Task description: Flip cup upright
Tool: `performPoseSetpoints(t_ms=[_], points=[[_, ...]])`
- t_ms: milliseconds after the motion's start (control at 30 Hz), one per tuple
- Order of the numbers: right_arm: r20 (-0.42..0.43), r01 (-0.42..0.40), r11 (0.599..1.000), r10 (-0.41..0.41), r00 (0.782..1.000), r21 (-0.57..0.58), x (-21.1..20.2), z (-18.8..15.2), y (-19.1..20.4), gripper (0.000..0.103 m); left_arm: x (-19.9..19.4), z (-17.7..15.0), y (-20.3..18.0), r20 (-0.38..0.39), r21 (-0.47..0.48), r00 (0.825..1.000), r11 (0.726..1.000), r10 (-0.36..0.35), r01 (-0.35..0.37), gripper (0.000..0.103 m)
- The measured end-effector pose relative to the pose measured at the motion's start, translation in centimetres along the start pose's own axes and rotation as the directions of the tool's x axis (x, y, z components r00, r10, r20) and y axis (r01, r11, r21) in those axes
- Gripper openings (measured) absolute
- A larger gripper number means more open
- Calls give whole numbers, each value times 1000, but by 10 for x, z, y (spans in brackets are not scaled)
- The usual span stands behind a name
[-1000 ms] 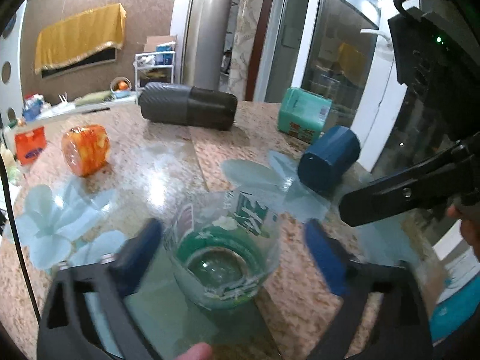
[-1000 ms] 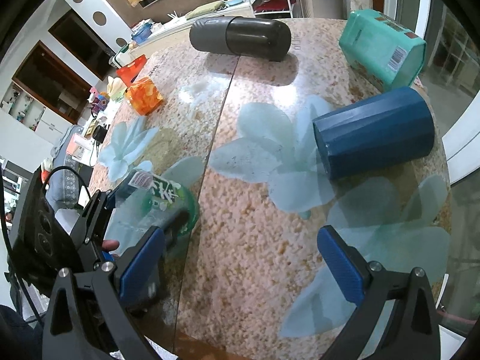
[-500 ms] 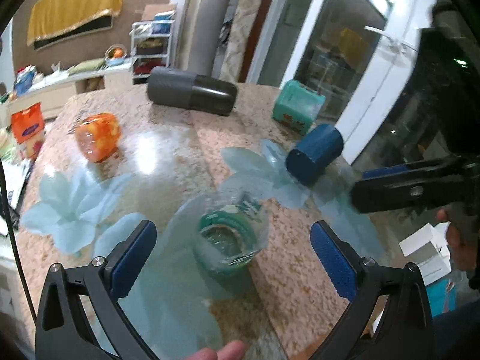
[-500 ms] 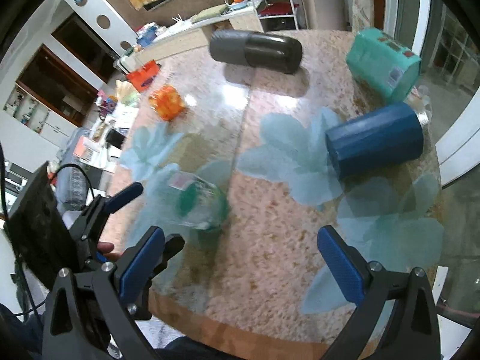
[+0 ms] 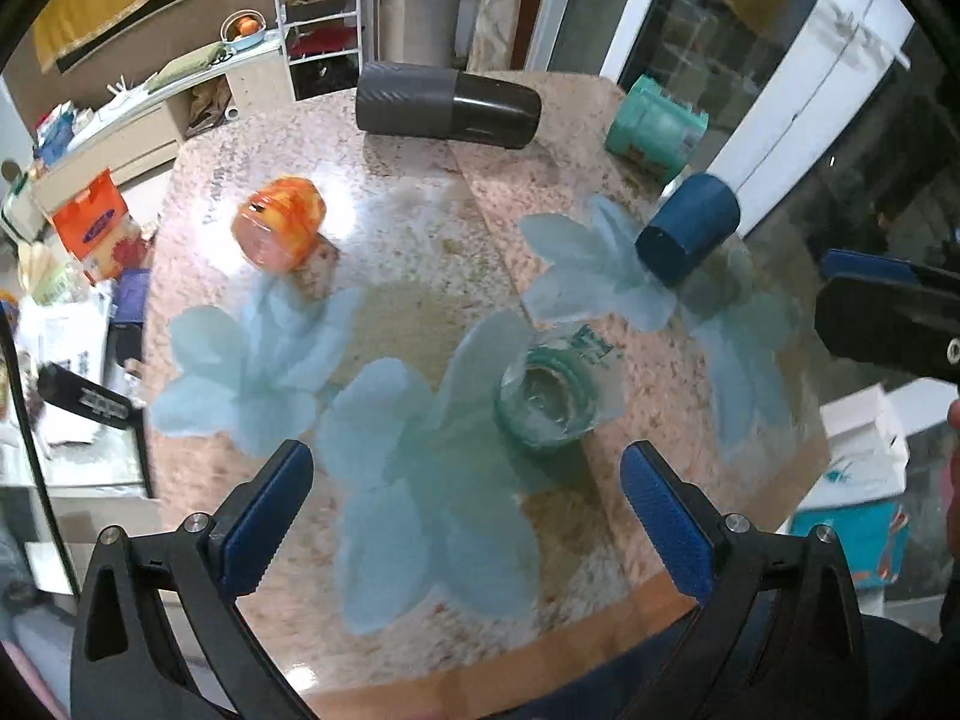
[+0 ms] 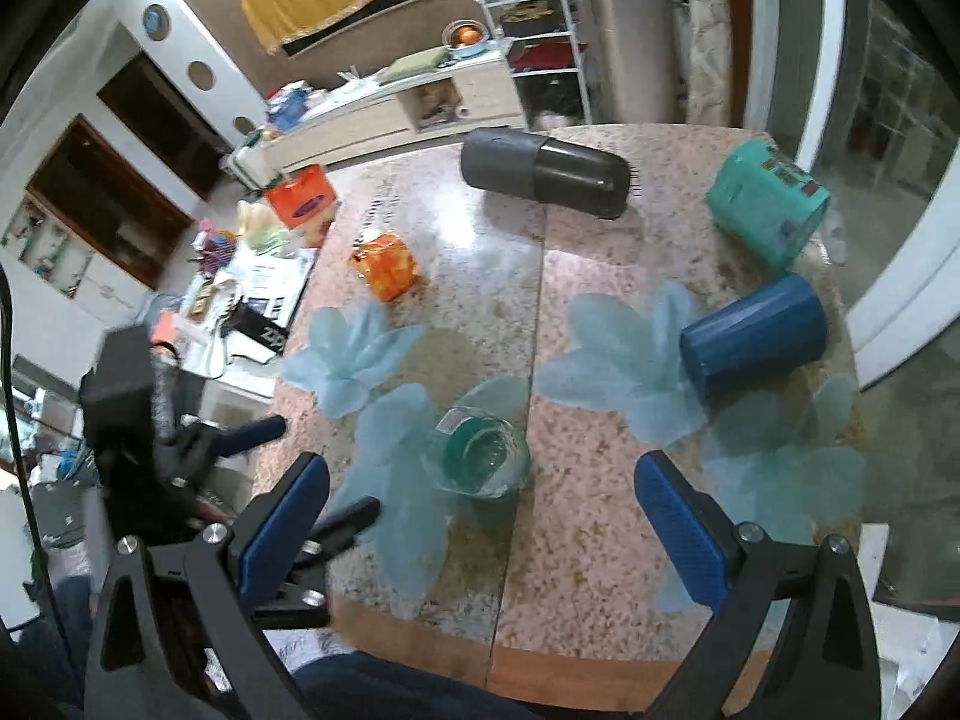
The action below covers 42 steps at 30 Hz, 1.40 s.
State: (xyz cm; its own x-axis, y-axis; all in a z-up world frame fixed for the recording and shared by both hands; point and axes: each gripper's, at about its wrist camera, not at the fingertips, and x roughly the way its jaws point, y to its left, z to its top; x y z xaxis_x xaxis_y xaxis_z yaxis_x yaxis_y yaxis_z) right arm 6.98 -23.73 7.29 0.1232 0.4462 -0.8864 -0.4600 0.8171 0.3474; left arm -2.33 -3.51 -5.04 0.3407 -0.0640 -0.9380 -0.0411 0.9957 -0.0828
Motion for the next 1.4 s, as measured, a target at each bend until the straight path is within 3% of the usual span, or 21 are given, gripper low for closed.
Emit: performPoseSetpoints(t_ms=[233, 400, 533, 1400], points=[[4, 94, 993, -94, 996, 68, 4, -1, 16, 102, -21, 13, 18, 2, 54, 998, 997, -59, 59, 103], [13, 174, 980, -176, 984, 96, 9, -6, 31, 102, -22, 13, 28, -23, 95, 999, 995, -23, 25, 103], [4, 215, 972, -217, 976, 94, 11, -8, 40, 102, -31, 13, 40, -23, 92, 999, 995, -48, 50, 103], [39, 253, 967, -254, 966, 41, 5, -14, 51, 102, -51, 22, 45, 36, 50, 999, 998, -30, 28, 103]])
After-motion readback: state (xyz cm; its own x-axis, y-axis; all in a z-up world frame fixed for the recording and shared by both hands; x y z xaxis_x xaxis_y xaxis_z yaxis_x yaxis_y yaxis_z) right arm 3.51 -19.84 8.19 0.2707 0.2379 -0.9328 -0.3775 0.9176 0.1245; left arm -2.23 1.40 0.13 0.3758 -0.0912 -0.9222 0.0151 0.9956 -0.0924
